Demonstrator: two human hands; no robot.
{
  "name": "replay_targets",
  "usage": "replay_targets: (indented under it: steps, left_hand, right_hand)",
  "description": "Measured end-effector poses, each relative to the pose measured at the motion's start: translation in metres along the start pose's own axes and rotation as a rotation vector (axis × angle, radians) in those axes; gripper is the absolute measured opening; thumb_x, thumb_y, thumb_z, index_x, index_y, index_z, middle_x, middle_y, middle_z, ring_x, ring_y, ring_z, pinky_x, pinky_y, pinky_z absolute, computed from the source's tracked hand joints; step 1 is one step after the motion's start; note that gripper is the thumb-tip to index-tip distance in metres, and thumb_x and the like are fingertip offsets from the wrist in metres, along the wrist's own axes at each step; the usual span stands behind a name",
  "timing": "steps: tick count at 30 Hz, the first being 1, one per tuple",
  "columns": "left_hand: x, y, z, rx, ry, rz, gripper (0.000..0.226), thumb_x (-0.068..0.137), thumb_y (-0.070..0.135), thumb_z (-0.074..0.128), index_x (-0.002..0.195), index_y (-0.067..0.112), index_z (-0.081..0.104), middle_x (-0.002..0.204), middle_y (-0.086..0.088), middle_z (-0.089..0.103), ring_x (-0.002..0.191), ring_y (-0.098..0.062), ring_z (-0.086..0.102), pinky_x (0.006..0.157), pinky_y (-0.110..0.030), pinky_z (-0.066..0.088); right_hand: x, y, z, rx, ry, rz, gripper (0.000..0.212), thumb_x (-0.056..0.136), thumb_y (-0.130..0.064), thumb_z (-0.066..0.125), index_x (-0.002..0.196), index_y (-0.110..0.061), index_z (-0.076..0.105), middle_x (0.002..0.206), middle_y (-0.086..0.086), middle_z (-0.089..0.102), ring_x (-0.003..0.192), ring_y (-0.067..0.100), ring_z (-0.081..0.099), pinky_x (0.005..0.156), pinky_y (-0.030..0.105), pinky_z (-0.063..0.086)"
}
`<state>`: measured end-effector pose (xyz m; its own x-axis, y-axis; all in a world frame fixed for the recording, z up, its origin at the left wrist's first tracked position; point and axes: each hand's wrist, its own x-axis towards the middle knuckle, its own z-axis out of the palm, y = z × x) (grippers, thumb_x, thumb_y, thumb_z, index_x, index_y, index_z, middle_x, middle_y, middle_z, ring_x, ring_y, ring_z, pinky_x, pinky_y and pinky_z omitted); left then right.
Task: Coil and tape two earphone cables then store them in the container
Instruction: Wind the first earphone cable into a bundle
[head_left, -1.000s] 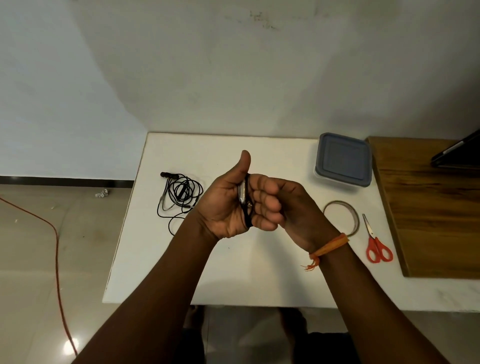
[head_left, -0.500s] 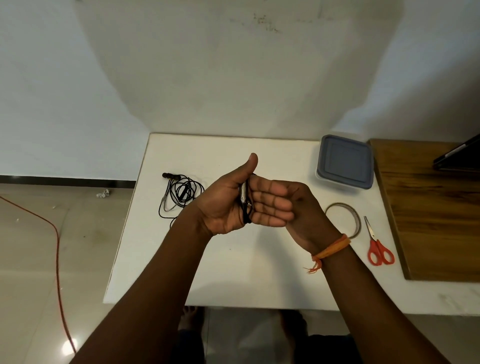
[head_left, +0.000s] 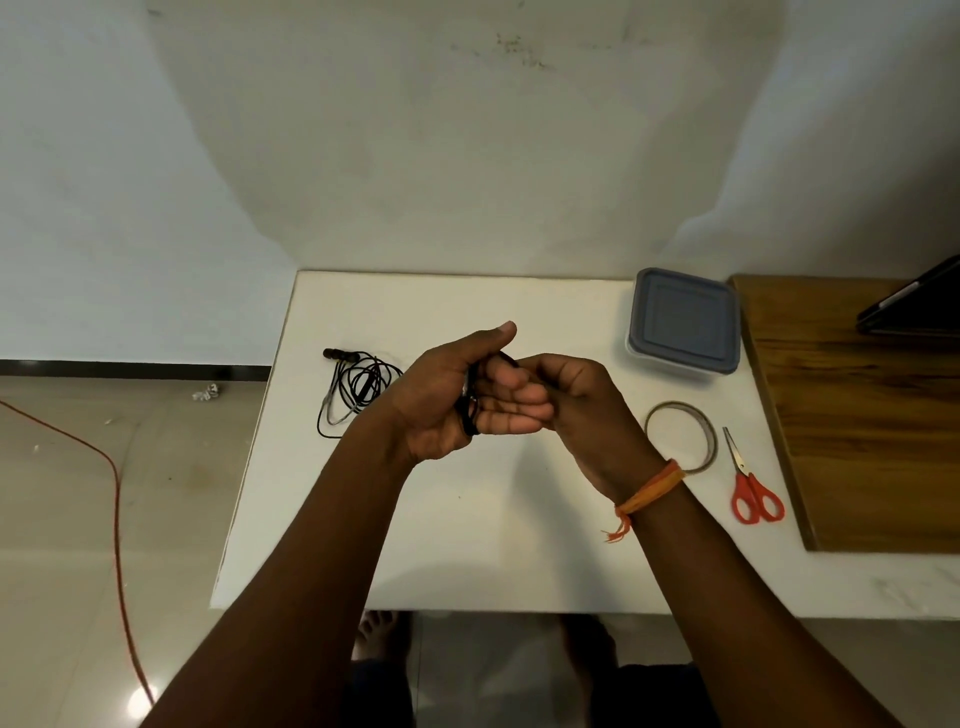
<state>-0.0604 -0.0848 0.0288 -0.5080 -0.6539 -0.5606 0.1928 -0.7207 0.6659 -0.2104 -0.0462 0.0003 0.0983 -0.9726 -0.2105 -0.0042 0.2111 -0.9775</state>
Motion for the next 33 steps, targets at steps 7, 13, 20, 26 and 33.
replay_targets:
  steps: [7,13,20,26,33]
  left_hand:
    - [0.008,-0.006,0.0,-0.025,0.156,0.071,0.044,0.09,0.029,0.064,0.053,0.007,0.055,0.064,-0.013,0.067,0.061,-0.024,0.071,0.054,-0.028,0.058]
    - [0.016,-0.014,-0.003,0.218,0.414,0.404,0.043,0.081,0.032,0.077,0.061,0.0,0.056,0.055,-0.012,0.057,0.047,-0.023,0.057,0.052,-0.026,0.048]
    - [0.025,-0.032,0.015,0.044,0.408,0.401,0.046,0.098,0.041,0.051,0.065,0.01,0.055,0.065,-0.001,0.059,0.072,-0.015,0.064,0.068,-0.029,0.05]
    - [0.027,-0.034,0.018,-0.243,0.379,0.223,0.044,0.099,0.051,0.042,0.081,0.014,0.059,0.111,0.003,0.068,0.098,-0.012,0.062,0.087,-0.032,0.047]
    - [0.023,-0.031,0.015,-0.29,0.401,0.204,0.048,0.097,0.056,0.041,0.065,0.02,0.045,0.055,0.004,0.036,0.047,-0.007,0.041,0.056,-0.019,0.044]
  right_hand:
    - [0.0,-0.003,0.004,-0.284,0.099,-0.105,0.024,0.091,0.005,0.049,0.094,-0.01,0.069,0.086,0.002,0.069,0.08,0.014,0.064,0.072,0.015,0.051]
    - [0.001,-0.004,0.005,-0.265,0.166,-0.107,0.02,0.099,-0.015,0.049,0.096,-0.009,0.068,0.086,0.008,0.071,0.079,0.019,0.066,0.078,0.033,0.057]
    - [0.001,0.009,0.021,-0.405,0.386,-0.202,0.02,0.098,-0.015,0.051,0.1,-0.012,0.071,0.086,-0.003,0.071,0.077,0.01,0.065,0.071,0.024,0.055]
    - [-0.005,0.019,0.038,-0.591,0.439,-0.339,0.019,0.097,-0.013,0.055,0.104,-0.011,0.072,0.082,-0.001,0.071,0.069,0.007,0.062,0.065,0.012,0.05]
    - [-0.005,0.017,0.042,-0.516,0.258,-0.25,0.024,0.1,-0.016,0.047,0.106,-0.008,0.068,0.07,0.004,0.058,0.065,0.012,0.054,0.058,0.019,0.042]
